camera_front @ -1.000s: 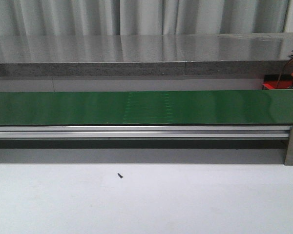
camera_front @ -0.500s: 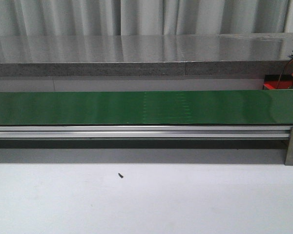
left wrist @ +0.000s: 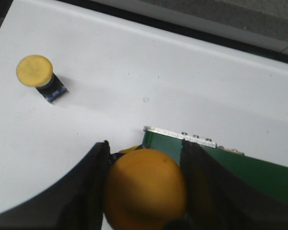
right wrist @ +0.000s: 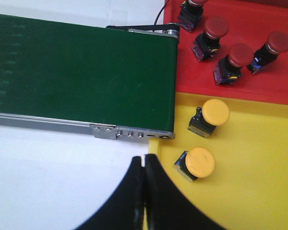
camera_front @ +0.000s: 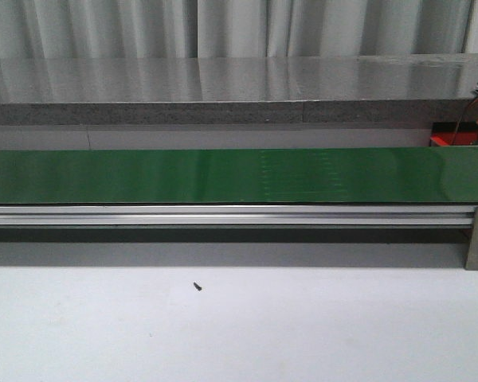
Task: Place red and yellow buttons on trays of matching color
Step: 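Lower the left gripper onto a third yellow push-button and grasp it, then carry the yellow button onto the belt's near end and open left gripper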
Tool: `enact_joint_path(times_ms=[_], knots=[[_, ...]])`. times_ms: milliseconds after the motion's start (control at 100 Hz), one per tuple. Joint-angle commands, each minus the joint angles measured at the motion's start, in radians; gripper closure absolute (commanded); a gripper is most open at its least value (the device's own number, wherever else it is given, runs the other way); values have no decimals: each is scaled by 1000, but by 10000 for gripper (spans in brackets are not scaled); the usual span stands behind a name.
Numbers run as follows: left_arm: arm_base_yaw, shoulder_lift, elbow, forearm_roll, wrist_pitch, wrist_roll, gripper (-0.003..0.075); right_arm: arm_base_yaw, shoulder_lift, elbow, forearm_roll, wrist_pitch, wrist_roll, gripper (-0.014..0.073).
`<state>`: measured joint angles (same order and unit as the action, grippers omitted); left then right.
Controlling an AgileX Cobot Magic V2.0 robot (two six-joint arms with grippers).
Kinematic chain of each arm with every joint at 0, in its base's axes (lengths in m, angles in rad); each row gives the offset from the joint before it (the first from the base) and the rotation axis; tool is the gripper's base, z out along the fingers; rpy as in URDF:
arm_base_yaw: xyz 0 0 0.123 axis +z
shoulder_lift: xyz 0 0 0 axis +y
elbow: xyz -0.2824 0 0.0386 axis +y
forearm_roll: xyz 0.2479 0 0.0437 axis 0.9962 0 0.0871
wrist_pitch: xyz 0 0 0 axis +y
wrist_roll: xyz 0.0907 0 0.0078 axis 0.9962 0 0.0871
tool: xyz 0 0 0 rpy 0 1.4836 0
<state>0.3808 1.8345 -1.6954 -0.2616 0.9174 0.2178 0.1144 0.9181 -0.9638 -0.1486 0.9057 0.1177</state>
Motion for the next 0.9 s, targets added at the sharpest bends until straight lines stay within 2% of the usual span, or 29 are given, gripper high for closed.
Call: enact_joint_path(times_ms=[0, 130, 470, 540, 750, 890], knots=[[-18, -112, 72, -25, -108, 9, 640, 0, -12, -34, -12, -51, 0, 664], [-57, -155, 198, -25, -182, 11, 640, 0, -12, -34, -12, -51, 0, 664], [-104, -144, 314, -25, -210, 18, 625, 0, -12, -34, -12, -51, 0, 664], [-104, -141, 318, -25, -212, 22, 582, 0, -12, -34, -12, -51, 0, 664], [-106, -141, 320, -49, -221, 36, 340, 0, -12, -34, -12, -51, 0, 664], [-109, -141, 320, -51, -223, 36, 290, 0, -12, -34, -12, -51, 0, 664]])
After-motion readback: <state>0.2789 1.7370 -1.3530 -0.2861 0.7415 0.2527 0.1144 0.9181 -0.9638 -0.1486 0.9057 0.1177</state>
